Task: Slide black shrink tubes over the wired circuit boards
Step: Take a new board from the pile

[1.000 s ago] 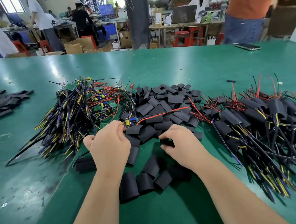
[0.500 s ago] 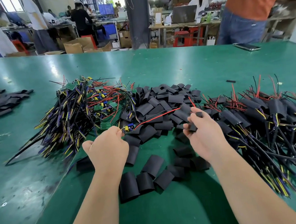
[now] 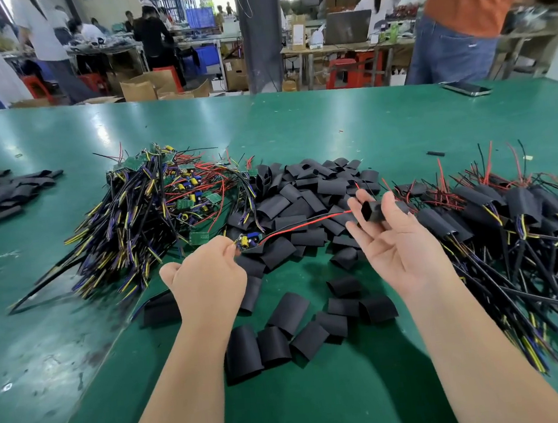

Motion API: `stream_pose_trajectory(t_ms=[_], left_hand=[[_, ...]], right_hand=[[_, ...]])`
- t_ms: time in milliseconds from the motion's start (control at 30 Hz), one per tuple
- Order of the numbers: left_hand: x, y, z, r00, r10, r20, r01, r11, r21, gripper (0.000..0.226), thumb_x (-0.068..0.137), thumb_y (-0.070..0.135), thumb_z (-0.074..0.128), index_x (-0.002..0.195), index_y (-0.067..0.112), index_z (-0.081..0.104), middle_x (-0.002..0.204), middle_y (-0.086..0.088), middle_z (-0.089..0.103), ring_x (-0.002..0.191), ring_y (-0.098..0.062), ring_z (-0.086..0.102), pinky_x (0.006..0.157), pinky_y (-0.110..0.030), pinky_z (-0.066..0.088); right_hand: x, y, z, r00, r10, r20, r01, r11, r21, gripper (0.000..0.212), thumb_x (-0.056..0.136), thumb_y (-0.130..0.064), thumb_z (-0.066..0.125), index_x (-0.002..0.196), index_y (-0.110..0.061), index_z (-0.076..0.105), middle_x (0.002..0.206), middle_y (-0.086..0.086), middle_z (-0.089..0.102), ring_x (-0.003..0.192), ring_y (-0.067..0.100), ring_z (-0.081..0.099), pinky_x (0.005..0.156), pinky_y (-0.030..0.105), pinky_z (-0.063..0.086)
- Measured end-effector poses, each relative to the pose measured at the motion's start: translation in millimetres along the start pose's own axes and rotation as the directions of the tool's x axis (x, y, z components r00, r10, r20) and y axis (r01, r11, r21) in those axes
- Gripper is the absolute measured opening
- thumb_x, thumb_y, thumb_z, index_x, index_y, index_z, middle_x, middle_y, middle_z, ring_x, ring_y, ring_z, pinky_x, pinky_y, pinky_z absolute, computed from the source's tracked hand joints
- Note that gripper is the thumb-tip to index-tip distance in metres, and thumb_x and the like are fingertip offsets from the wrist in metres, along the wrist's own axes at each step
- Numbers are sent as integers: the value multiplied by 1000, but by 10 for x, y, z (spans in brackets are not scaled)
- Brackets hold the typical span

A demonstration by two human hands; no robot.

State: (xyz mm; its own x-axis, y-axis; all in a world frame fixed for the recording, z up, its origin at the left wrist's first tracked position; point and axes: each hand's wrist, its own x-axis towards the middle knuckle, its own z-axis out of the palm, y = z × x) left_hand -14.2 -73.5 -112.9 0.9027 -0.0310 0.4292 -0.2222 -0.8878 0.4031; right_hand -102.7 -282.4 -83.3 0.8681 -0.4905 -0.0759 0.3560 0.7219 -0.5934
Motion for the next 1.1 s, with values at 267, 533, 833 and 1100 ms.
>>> stream_pose_trajectory(t_ms=[267, 533, 833, 1100], left_hand=[[-3, -7, -4, 1000, -2, -1, 2, 1000, 15, 26, 95, 15, 45, 75, 30, 52, 55, 4, 51, 53, -19, 46, 68, -31, 9], [6, -14, 11, 999, 26, 21, -29, 991, 132, 20, 89, 12, 51, 72, 20, 59, 54, 0, 55, 53, -23, 51, 66, -31, 6], [-11, 33, 9, 997, 79, 3, -79, 996, 33, 21, 92, 15, 49, 77, 20, 63, 56, 1, 57, 56, -23, 53, 67, -32, 10], [-186, 309, -93, 928, 371, -40, -343, 806, -483, 21, 88, 18, 48, 79, 23, 66, 58, 10, 59, 49, -3, 47, 78, -34, 28]], right_hand=[[-102, 86, 139, 994, 74, 86, -74, 997, 0, 62, 73, -26, 66, 127, 3, 50, 112, 17, 70, 106, 26, 67, 83, 35, 58], [-175, 147, 195, 989, 2, 148, 16, 993, -121, 22, 77, -21, 65, 94, -11, 56, 111, 14, 71, 105, 24, 68, 95, 37, 52], [-217, 231, 242, 974, -202, 105, 227, 883, -410, 38, 66, -19, 73, 93, -11, 46, 87, 19, 72, 104, 18, 68, 89, 30, 54], [-214, 347, 247, 991, -61, 118, 103, 913, -395, 17, 84, 1, 63, 88, -12, 55, 98, 13, 73, 82, 18, 64, 68, 22, 50]])
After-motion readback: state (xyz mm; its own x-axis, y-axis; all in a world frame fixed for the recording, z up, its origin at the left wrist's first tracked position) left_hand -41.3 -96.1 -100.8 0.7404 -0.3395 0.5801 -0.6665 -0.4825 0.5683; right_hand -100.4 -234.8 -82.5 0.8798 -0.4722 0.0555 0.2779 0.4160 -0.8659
